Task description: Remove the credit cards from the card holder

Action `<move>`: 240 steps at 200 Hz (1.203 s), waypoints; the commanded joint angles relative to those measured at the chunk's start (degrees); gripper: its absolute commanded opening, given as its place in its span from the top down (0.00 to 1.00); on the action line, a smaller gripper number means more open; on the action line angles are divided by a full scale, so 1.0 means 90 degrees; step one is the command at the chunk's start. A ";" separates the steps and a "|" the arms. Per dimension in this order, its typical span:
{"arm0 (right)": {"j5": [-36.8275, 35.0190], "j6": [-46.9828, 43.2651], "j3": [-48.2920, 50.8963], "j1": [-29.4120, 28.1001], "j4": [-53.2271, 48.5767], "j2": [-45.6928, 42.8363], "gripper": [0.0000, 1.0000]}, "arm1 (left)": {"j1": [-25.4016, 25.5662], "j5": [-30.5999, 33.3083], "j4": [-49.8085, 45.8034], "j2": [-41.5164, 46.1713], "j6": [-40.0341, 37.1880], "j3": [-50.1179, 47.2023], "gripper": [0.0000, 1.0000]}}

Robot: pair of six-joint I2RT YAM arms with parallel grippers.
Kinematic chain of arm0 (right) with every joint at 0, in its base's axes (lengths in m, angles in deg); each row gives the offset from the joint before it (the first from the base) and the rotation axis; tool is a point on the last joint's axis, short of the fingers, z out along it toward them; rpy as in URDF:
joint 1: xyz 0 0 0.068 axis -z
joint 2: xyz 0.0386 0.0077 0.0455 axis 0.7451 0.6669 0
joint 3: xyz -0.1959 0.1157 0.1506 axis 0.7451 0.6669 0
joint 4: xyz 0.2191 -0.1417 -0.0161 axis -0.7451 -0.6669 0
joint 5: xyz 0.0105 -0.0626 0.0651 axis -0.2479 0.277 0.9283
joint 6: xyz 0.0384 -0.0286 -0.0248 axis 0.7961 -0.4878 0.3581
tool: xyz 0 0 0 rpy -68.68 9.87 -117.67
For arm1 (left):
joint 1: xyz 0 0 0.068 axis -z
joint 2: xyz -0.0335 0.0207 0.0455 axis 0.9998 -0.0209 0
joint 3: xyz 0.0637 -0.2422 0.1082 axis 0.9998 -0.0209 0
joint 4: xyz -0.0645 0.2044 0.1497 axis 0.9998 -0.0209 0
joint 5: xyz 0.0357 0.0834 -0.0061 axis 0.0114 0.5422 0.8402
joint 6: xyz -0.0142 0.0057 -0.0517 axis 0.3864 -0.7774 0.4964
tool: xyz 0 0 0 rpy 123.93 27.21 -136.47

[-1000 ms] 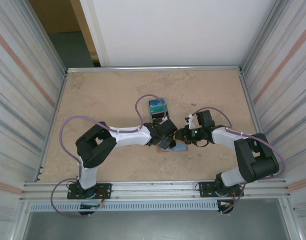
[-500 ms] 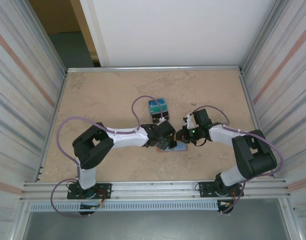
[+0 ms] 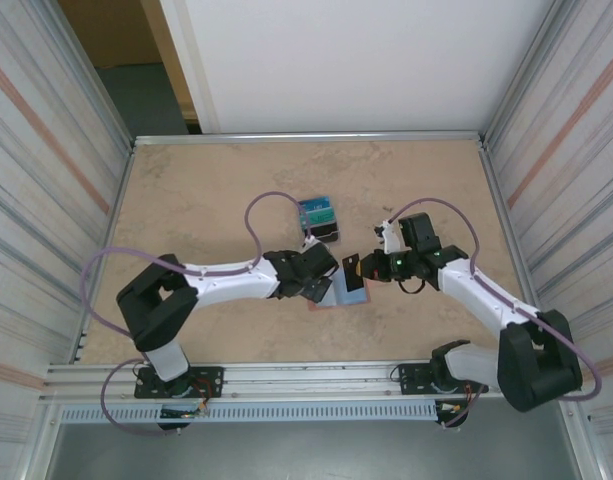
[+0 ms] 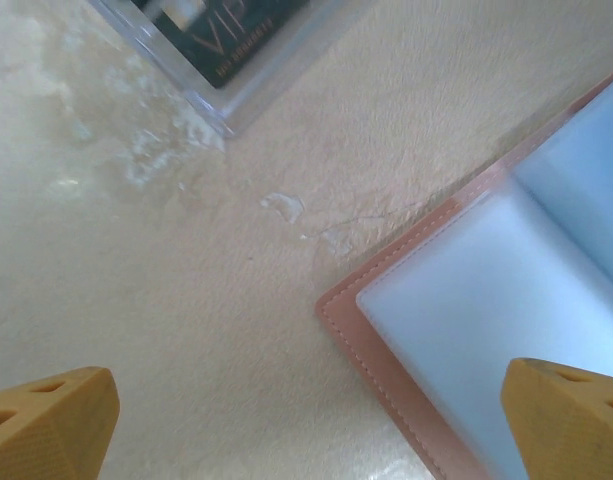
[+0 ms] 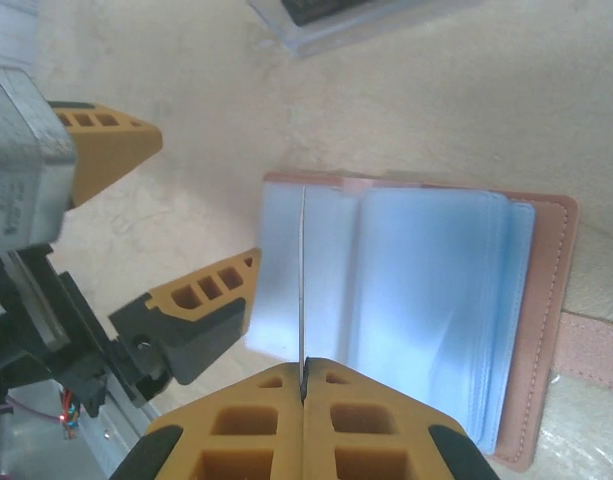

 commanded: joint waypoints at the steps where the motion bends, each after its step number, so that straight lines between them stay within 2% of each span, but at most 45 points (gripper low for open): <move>1: 0.0179 -0.0282 -0.0146 -0.0092 -0.0178 -0.0469 1.00 | -0.0069 0.0263 -0.0105 0.0769 0.0197 -0.0087 0.01; 21: 0.0331 -0.0369 -0.0143 -0.0246 -0.0113 -0.0777 1.00 | -0.0122 0.0191 0.0036 0.1338 0.0105 -0.0218 0.01; 41: 0.0433 -0.0560 -0.0222 -0.0430 -0.0176 -0.0912 1.00 | -0.0209 -0.0247 0.0540 0.1993 -0.0306 -0.0502 0.01; 61: 0.0574 -0.0882 -0.0398 -0.0690 -0.0315 -0.0911 1.00 | -0.0403 -0.1444 0.1176 0.2653 -0.1132 -0.0839 0.04; 72: 0.0576 -0.1116 -0.0547 -0.0849 -0.0458 -0.0883 1.00 | -0.0578 -0.2357 0.1358 0.2972 -0.1785 -0.0938 0.08; 91: 0.0596 -0.1514 -0.0810 -0.1099 -0.0689 -0.0816 1.00 | -0.0842 -0.3506 0.0993 0.3284 -0.2693 -0.0844 0.12; 109: 0.0758 -0.1775 -0.1037 -0.1284 -0.0780 -0.0756 1.00 | -0.1049 -0.4038 0.0445 0.3373 -0.3458 -0.0673 0.14; 141: 0.0812 -0.2274 -0.1454 -0.1755 -0.1024 -0.0597 1.00 | -0.1576 -0.5606 0.0109 0.3440 -0.4178 -0.0577 0.15; 183: 0.0967 -0.2701 -0.1902 -0.2048 -0.1373 -0.0252 1.00 | -0.1612 -0.6283 -0.0486 0.3097 -0.4795 -0.0153 0.23; 202: 0.0986 -0.2810 -0.2047 -0.2138 -0.1473 -0.0099 1.00 | -0.1612 -0.6482 -0.0571 0.2903 -0.4850 -0.0052 0.40; 221: 0.1020 -0.2870 -0.2173 -0.2192 -0.1522 0.0048 1.00 | -0.1612 -0.6758 -0.0592 0.2715 -0.4876 0.0016 0.70; 233: 0.1016 -0.2893 -0.2234 -0.2224 -0.1534 0.0094 1.00 | -0.1612 -0.6879 -0.0586 0.2635 -0.4876 0.0032 0.96; 236: 0.1008 -0.2888 -0.2237 -0.2222 -0.1534 0.0099 1.00 | -0.1612 -0.6886 -0.0576 0.2626 -0.4872 0.0034 1.00; 240: 0.0989 -0.2886 -0.2245 -0.2229 -0.1534 0.0120 1.00 | -0.1611 -0.6887 -0.0558 0.2629 -0.4857 0.0036 1.00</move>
